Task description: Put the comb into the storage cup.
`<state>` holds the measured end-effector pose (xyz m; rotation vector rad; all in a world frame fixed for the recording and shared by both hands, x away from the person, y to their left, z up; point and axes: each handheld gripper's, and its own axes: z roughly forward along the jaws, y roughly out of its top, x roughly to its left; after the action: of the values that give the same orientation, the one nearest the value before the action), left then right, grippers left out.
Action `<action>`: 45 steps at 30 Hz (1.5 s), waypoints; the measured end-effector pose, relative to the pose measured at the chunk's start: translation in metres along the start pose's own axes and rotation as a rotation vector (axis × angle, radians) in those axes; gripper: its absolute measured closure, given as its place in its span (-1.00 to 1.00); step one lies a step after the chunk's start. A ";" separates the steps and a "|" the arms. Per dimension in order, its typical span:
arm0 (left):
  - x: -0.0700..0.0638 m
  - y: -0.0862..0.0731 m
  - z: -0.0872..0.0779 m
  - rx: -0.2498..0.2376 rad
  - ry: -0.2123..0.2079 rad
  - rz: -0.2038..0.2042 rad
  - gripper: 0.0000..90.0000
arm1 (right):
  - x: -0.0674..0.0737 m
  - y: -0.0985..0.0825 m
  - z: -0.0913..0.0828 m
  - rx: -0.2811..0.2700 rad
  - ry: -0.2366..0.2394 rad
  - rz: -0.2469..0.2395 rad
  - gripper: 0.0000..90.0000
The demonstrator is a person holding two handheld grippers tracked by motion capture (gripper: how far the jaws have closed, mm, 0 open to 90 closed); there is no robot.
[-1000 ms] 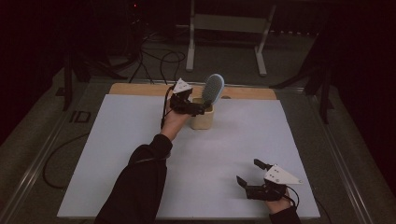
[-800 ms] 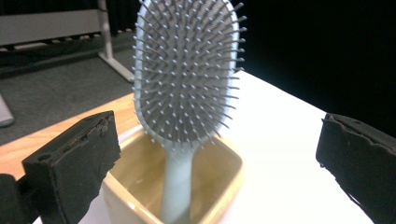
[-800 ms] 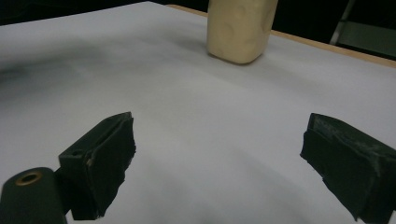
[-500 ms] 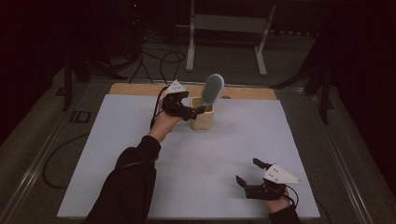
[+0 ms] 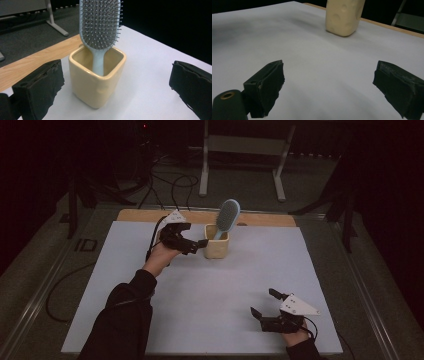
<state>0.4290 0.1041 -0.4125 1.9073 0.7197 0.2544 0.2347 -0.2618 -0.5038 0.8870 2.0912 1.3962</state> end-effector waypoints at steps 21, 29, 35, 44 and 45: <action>-0.006 -0.024 -0.048 0.024 -0.003 0.015 -1.00 | 0.001 0.000 0.002 0.011 0.001 0.000 -0.80; -0.003 -0.042 -0.073 0.041 0.017 0.005 -1.00 | 0.002 0.000 0.003 0.019 0.003 -0.006 -0.80; -0.005 -0.054 -0.092 0.042 0.029 0.007 -1.00 | 0.003 0.000 0.003 0.015 0.005 -0.014 -0.80; -0.005 -0.081 -0.117 0.052 0.048 -0.010 -1.00 | 0.004 0.001 0.004 0.015 0.005 -0.014 -0.80; -0.005 -0.081 -0.117 0.052 0.048 -0.010 -1.00 | 0.004 0.001 0.004 0.018 0.006 -0.015 -0.80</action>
<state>0.3397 0.2131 -0.4321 1.9522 0.7742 0.2790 0.2349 -0.2561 -0.5047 0.8733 2.1142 1.3757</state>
